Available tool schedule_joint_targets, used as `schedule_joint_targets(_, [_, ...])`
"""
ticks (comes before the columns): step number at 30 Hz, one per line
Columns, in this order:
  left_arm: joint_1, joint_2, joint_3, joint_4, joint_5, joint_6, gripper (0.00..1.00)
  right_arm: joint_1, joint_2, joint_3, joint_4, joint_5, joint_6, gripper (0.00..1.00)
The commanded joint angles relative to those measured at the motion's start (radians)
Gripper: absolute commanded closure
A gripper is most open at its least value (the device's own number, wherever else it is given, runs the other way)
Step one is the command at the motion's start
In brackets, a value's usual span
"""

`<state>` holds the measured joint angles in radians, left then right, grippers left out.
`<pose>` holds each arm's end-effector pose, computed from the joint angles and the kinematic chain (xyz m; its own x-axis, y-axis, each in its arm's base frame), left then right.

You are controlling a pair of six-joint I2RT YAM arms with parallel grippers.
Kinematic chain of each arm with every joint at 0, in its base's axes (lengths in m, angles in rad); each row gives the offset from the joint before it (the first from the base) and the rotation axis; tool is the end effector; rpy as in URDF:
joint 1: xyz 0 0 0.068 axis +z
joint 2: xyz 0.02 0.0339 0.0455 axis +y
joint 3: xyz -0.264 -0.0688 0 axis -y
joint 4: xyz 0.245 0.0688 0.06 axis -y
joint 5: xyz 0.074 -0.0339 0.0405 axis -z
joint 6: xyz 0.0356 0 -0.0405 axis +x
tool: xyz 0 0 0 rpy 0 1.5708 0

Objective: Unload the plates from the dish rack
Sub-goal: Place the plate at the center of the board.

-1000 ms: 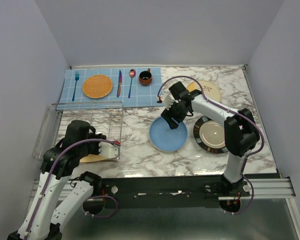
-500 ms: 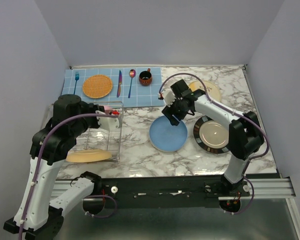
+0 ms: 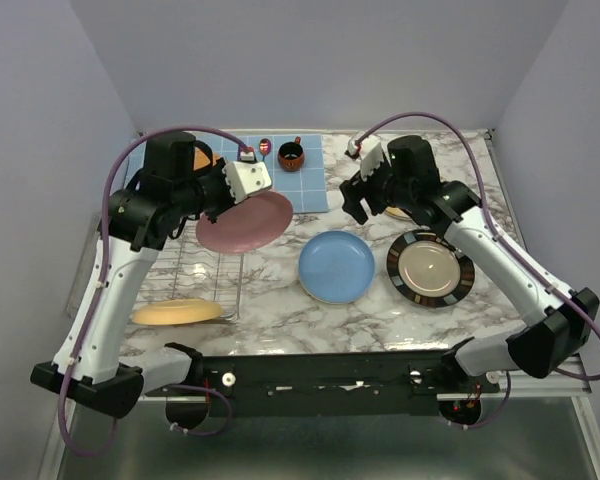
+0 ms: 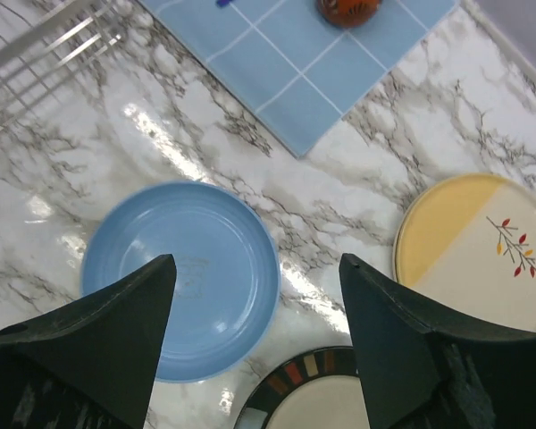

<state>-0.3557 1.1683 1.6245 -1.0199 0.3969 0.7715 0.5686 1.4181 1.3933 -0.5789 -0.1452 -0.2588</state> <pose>0.1831 -0.0827 0.4611 0.0784 0.6568 -0.7500 0.7990 0.4084 0.4413 0.2637 0.1746 0.3663 -0.3004 -0.4925 -0.8168 -0.7345 0.6658 -0.1313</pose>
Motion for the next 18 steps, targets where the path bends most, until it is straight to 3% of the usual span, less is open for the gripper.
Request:
schedule_joint_targets(1, [-0.009,0.043,-0.008,0.037,0.201,-0.08,1.0,0.007,-0.048,0.082,-0.002,-0.131,0.064,0.17])
schedule_joint_targets(9, [-0.035,0.145,0.054,0.069,0.232,-0.087,1.0,0.06,-0.03,0.183,-0.041,-0.244,0.069,0.17])
schedule_joint_targets(18, [-0.051,0.186,0.077,0.086,0.22,-0.08,1.0,0.126,0.024,0.2,-0.049,-0.257,0.052,0.18])
